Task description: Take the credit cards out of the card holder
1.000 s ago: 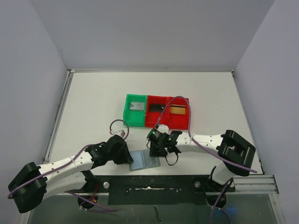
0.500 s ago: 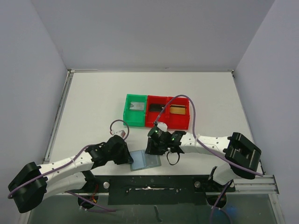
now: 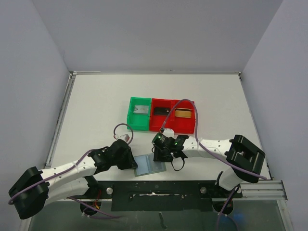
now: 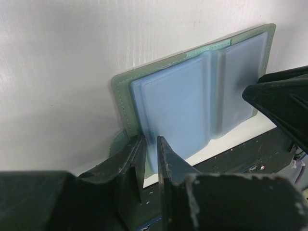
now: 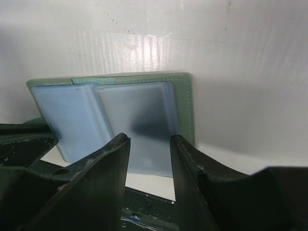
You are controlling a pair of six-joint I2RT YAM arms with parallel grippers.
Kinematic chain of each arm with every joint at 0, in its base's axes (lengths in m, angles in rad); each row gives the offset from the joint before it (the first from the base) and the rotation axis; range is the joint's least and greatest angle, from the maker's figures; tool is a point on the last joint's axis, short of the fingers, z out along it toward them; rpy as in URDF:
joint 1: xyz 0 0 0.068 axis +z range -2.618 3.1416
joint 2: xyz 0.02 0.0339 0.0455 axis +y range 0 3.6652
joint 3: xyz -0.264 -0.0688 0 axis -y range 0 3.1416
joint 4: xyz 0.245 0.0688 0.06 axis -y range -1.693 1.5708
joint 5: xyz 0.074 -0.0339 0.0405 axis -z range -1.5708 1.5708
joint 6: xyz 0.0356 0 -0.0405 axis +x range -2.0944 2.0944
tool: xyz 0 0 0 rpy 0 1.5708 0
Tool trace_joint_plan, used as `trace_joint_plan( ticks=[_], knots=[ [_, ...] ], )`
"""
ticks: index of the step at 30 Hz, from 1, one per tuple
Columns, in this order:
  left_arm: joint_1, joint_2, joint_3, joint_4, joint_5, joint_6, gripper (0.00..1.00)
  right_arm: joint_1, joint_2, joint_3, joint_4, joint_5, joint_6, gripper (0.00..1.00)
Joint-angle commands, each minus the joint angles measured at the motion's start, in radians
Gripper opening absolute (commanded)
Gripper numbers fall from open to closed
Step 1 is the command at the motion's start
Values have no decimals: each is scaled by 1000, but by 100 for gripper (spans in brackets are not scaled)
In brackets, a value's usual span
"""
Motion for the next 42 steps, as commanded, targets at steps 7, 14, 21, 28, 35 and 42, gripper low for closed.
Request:
trace_joint_plan(
  ticks=[7,14,21,28,35,42],
  knots=[
    [-4,29,44,23,7,42,14,11,22,28,52,0,-3,31],
    [-3,45,51,35,8,46,13,1,-33,-5,171,-82,-38,27],
    [-3,44,53,26,6,49,12,-15,-70,-41,201,-102,-21,29],
    [-3,24,45,30,4,44,13,-14,-66,25,-9,18,-19,39],
    [-3,23,37,34,11,51,13,-13,-9,51,-40,32,-32,45],
    [-3,33,39,45,17,51,13,-6,55,68,-31,4,-32,44]
  ],
)
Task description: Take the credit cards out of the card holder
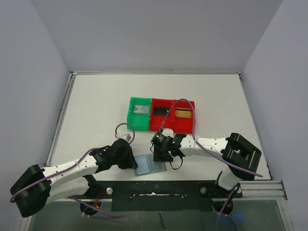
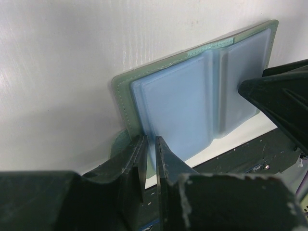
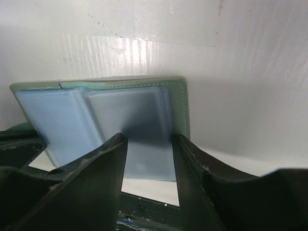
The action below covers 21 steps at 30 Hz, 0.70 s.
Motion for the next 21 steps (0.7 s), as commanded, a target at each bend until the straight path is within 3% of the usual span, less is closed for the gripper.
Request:
trace_joint_plan(
  ticks=[1,6,13,21],
  knots=[
    [-4,-4,20,40,14,21,13,7,21,44,-3,5,-8,42],
    [-4,-5,16,41,15,21,13,19,8,57,-18,25,-10,25],
    [-3,3,18,60,21,22,13,23,3,62,-60,51,13,11],
    [-4,9,16,73,25,19,13,37,-18,80,-69,72,-6,5]
  ],
)
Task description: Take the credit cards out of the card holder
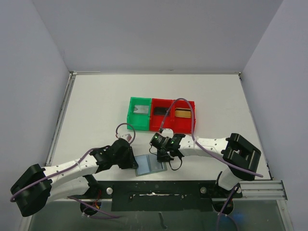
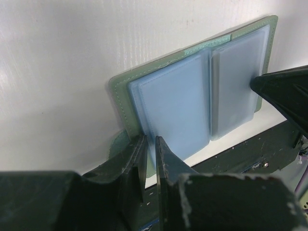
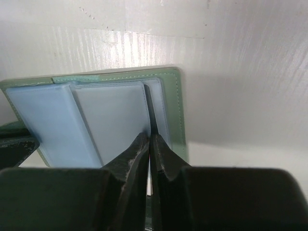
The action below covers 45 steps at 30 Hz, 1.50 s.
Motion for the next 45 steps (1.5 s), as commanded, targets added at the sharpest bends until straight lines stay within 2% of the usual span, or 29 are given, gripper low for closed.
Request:
trace_joint_plan(
  ticks=[1,5,10,16,24,34,35,40,45],
  knots=[
    [-4,2,16,59,11,13,13,18,-42,45,20,31,-13,4],
    [-3,6,17,58,10,13,12,20,-64,36,28,33,-11,0],
    [-4,8,31,38,3,18,12,26,-56,63,-71,83,14,0],
    [-4,2,43,18,-4,26,12,30,-72,79,-68,79,-10,0],
    [-4,7,49,19,-3,30,11,25,-191,-21,174,-30,-50,0],
    [-5,24,60,14,-8,39,11,3,-156,-67,284,-145,-63,0],
    [-5,20,59,15,-7,39,11,3,-153,-59,260,-127,-54,4],
    [-4,6,55,15,-7,35,11,3,-120,1,28,47,13,36],
    [-4,12,52,20,-3,34,11,2,-53,62,-70,86,1,48]
  ],
)
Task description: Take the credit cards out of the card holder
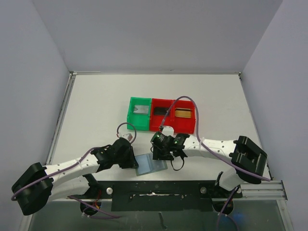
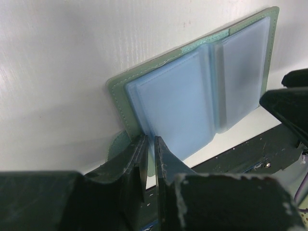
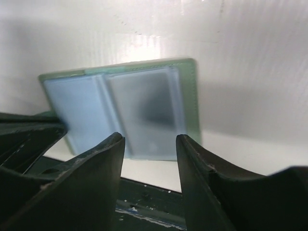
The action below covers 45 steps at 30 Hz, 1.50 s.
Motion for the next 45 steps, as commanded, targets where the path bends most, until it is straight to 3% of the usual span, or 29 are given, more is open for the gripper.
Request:
trace_joint_plan(
  ticks=[1,6,10,15,19,26,32,36,45],
  knots=[
    [-4,-10,37,22,-2,17,11,-6,53,79,-101,81,1,50],
    [-3,0,39,28,1,18,11,-3,131,109,-78,61,-33,53],
    [-3,2,36,29,3,18,11,10,180,133,-84,57,-40,49],
    [-5,-2,33,31,2,16,11,30,183,161,-146,106,-15,24],
    [-3,0,31,33,0,17,11,44,184,185,-200,132,-8,16],
    [-3,4,34,32,2,19,11,56,182,209,-234,148,-3,25],
    [-3,3,34,32,5,19,11,59,186,212,-233,146,-6,21],
    [-5,-2,31,31,5,17,11,59,182,208,-230,143,-6,28],
    [-3,-2,36,29,6,19,11,59,183,200,-213,133,-11,24]
  ],
)
